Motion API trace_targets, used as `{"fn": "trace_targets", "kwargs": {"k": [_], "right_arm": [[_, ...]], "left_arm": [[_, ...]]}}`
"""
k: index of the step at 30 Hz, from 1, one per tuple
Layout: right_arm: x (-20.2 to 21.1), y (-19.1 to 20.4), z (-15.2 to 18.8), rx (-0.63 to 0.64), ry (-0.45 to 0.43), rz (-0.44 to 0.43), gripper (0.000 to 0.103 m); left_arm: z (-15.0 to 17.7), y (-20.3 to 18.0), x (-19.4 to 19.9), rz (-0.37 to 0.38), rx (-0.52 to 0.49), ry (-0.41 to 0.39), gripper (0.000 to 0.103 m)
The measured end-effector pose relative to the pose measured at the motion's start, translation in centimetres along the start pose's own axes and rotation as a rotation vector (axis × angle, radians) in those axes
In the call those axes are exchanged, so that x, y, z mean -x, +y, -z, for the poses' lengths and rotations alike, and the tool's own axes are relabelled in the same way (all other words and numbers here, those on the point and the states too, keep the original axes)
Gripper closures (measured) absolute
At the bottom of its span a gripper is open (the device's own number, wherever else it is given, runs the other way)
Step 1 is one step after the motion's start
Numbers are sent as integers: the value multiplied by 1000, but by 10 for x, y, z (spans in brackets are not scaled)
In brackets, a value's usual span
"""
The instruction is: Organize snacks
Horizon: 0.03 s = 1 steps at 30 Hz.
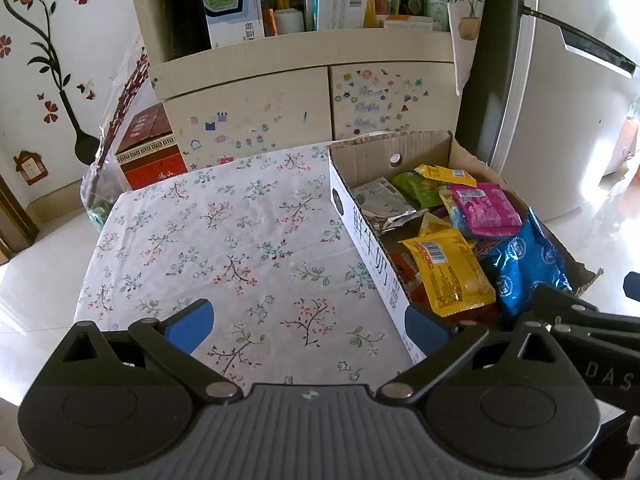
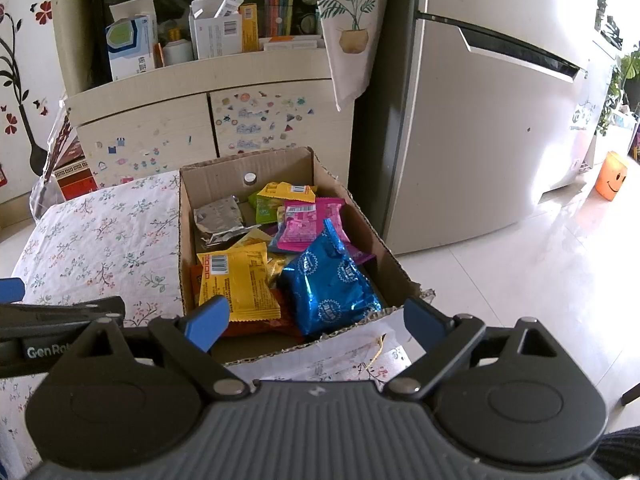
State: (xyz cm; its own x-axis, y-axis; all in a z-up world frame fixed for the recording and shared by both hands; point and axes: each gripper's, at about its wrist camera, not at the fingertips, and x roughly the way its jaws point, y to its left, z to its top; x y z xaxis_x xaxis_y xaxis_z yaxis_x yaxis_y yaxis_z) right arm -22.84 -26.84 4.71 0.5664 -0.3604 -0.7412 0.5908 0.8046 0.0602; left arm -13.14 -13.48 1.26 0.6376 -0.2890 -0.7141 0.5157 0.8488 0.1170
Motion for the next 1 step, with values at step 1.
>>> {"fn": "trace_targets", "kwargs": {"k": [1], "right_arm": [[0,0,0,-1,0,-1,9]], "left_arm": [[0,0,0,-2,-2,-3,0]]}}
